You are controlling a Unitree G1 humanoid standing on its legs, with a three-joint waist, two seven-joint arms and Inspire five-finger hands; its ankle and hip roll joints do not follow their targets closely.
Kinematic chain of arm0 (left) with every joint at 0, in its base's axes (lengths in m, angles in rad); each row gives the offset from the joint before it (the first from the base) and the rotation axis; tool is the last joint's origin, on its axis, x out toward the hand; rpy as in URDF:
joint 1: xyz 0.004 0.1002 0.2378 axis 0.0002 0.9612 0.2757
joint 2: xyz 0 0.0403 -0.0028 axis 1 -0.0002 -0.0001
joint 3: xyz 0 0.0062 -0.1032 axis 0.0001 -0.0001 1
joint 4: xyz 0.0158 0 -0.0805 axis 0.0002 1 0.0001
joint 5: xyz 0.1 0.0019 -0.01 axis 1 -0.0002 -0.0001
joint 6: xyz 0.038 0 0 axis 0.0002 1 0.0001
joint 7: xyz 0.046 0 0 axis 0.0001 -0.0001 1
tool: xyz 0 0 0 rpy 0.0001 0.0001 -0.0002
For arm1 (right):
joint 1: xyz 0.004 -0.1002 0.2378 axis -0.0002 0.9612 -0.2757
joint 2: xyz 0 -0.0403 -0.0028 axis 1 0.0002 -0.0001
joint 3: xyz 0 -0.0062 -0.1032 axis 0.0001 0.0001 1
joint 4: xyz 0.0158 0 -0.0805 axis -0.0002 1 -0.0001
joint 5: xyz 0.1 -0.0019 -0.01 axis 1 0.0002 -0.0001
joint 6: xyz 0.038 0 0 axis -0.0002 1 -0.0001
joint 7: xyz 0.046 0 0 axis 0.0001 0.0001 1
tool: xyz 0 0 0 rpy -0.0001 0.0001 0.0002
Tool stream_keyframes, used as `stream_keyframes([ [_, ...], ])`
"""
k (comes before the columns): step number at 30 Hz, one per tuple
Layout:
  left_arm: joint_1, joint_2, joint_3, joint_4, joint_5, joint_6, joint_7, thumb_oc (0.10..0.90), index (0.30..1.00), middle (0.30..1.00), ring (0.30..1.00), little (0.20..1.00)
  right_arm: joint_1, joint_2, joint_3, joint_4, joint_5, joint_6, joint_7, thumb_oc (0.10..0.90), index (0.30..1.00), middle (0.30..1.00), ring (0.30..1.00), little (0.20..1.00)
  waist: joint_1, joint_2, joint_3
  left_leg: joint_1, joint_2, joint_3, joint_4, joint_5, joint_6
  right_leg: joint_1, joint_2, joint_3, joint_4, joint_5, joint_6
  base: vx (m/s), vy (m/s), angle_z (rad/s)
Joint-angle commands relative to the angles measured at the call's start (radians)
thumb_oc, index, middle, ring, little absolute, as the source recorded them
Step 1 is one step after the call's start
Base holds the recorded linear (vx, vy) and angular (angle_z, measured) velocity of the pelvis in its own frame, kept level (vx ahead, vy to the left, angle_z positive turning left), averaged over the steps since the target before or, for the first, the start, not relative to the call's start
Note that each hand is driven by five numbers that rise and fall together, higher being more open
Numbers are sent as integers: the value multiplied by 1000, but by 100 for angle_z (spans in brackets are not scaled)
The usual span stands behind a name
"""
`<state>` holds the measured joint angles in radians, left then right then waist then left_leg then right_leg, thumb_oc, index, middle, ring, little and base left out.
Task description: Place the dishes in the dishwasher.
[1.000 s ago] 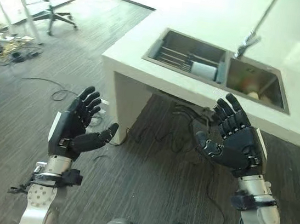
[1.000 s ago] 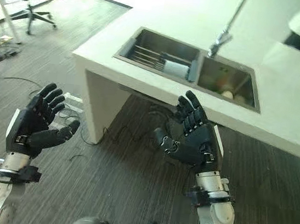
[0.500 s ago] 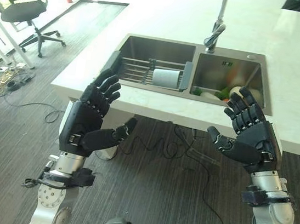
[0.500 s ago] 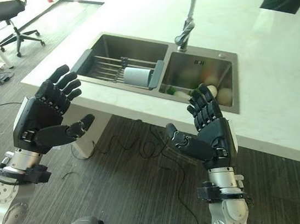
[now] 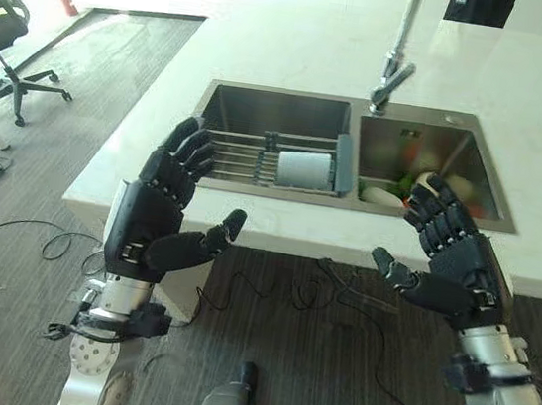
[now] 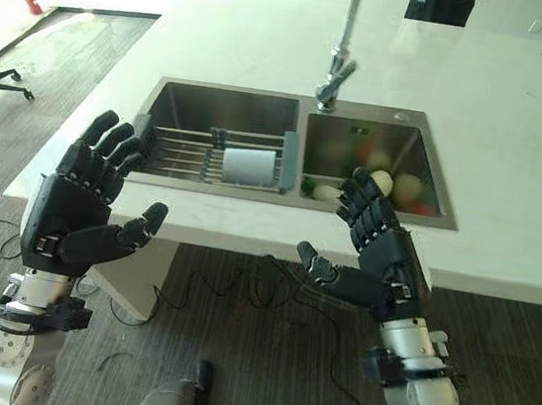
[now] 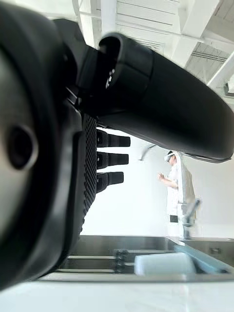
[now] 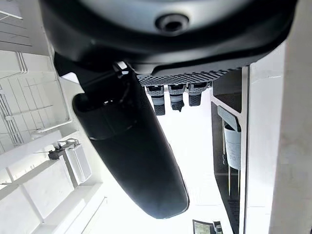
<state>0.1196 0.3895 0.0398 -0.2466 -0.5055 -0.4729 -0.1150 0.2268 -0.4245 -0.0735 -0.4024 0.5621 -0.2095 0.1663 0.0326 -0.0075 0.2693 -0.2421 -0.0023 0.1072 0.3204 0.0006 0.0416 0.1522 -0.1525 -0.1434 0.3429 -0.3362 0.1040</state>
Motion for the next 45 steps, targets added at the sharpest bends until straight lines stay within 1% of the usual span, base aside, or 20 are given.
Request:
stream_keyframes([
  [1,-58,42,52,-130,-20,-94,-7,800,900,900,900,900,-118,23,-29,-60,17,-100,-28,800,900,900,900,900,37,-2,-96,26,55,-64,-20,-146,-76,-62,5,-108,-43,77,35,257,221,23],
  [4,-81,48,48,-150,32,-114,-16,800,900,900,900,900,-149,43,-15,-50,-1,-97,-55,800,900,900,900,900,57,-17,-106,29,23,-80,-20,-159,-47,-36,-16,-122,-43,97,46,197,175,7],
  [7,-95,62,36,-177,80,-106,-37,800,900,900,900,900,-159,64,6,-52,-16,-100,-72,800,900,900,900,900,55,-15,-115,40,-6,-105,-20,-175,-10,-8,-6,-135,-43,262,62,194,192,2],
  [8,-99,66,36,-180,100,-105,-33,800,900,900,900,900,-157,69,11,-53,-9,-103,-67,800,900,900,900,900,37,0,-105,67,-11,-118,-20,-190,2,-81,6,-121,78,314,59,114,173,0],
  [10,-109,70,28,-179,115,-99,-8,800,900,900,900,900,-166,72,29,-47,-14,-102,-68,800,900,900,900,900,30,9,-97,79,-4,-106,-20,-196,0,-147,-2,-132,111,302,41,86,82,6],
  [12,-129,83,21,-172,128,-91,33,800,900,900,900,900,-185,69,48,-27,-7,-103,-55,800,900,900,900,900,38,14,-95,83,16,-80,-20,-191,-16,-126,-6,-181,-18,265,20,95,-72,-5],
  [14,-142,92,20,-163,125,-94,47,800,900,900,900,900,-197,61,49,-16,15,-109,-42,800,900,900,900,900,36,3,-82,97,23,-50,-20,-197,-24,-172,-53,-173,-43,234,27,38,-189,-49],
  [18,-148,81,19,-160,43,-70,32,800,900,900,900,900,-222,72,70,-10,16,-93,-27,800,900,900,900,900,13,-23,-73,135,39,-8,-20,-241,-33,-334,-140,-88,-43,327,82,136,-295,-41],
  [20,-143,82,18,-168,60,-71,45,800,900,900,900,900,-229,70,80,-12,23,-85,-19,800,900,900,900,900,11,-29,-69,147,53,5,-20,-253,-34,-359,-141,-87,-43,330,91,156,-406,-4],
  [22,-145,88,9,-173,97,-77,72,800,900,900,900,900,-236,56,86,-12,23,-80,-24,800,900,900,900,900,12,-37,-69,152,92,29,-20,-248,-43,-353,-134,-108,-43,302,87,189,-645,-4],
  [23,-145,90,5,-168,88,-73,78,800,900,900,900,900,-237,38,75,-17,36,-66,-36,800,900,900,900,900,0,-40,-75,171,128,43,-20,-249,-59,-341,-108,-112,-43,262,84,180,-560,14],
  [26,-132,80,12,-181,53,-50,57,800,900,900,900,900,-212,14,42,-36,62,-55,-26,800,900,900,900,900,-20,-32,-93,199,172,56,-20,-251,-93,-323,-75,-131,-43,224,57,157,-400,25],
  [28,-125,77,11,-183,56,-26,65,800,900,900,900,900,-208,-1,31,-46,64,-43,-22,800,900,900,900,900,-26,-28,-95,212,179,61,-20,-237,-105,-318,-59,-140,-43,214,39,110,-330,25],
  [30,-93,64,23,-173,69,9,99,800,900,900,900,900,-192,-34,4,-52,65,-42,4,800,900,900,900,900,-18,-38,-74,229,131,60,-20,-162,-105,-289,-53,-133,-43,196,9,105,-390,1],
  [33,-63,47,27,-181,76,3,59,800,900,900,900,900,-194,-39,-2,-55,51,-44,-11,800,900,900,900,900,-20,-20,-57,178,136,74,-20,-170,-106,-275,-36,-130,-43,183,3,9,-56,-4],
  [35,-57,51,21,-185,79,-13,4,800,900,900,900,900,-193,-33,1,-53,30,-51,-31,800,900,900,900,900,-32,14,-58,129,167,74,-20,-156,-129,-260,-16,-137,-43,161,4,5,57,22],
  [37,-61,62,19,-182,116,-10,15,800,900,900,900,900,-193,-37,-2,-51,38,-46,-26,800,900,900,900,900,-40,22,-66,136,165,56,-20,-165,-128,-255,-17,-132,-43,153,5,14,100,34],
  [38,-76,79,15,-174,145,-8,32,800,900,900,900,900,-196,-44,1,-49,43,-45,-20,800,900,900,900,900,-46,33,-78,138,150,33,-20,-180,-129,-255,-15,-125,-43,147,5,44,161,8],
  [41,-136,134,8,-152,201,30,-37,800,900,900,900,900,-208,-39,-2,-42,18,-29,-20,800,900,900,900,900,-69,50,-101,150,169,60,-20,-195,-143,-238,-30,-141,-43,139,11,56,201,-7],
  [45,-195,210,13,-110,238,61,-26,800,900,900,900,900,-229,-47,-5,-30,11,-8,-14,800,900,900,900,900,-84,60,-111,166,167,71,-20,-212,-141,-231,-47,-145,-43,145,28,53,160,7],
])
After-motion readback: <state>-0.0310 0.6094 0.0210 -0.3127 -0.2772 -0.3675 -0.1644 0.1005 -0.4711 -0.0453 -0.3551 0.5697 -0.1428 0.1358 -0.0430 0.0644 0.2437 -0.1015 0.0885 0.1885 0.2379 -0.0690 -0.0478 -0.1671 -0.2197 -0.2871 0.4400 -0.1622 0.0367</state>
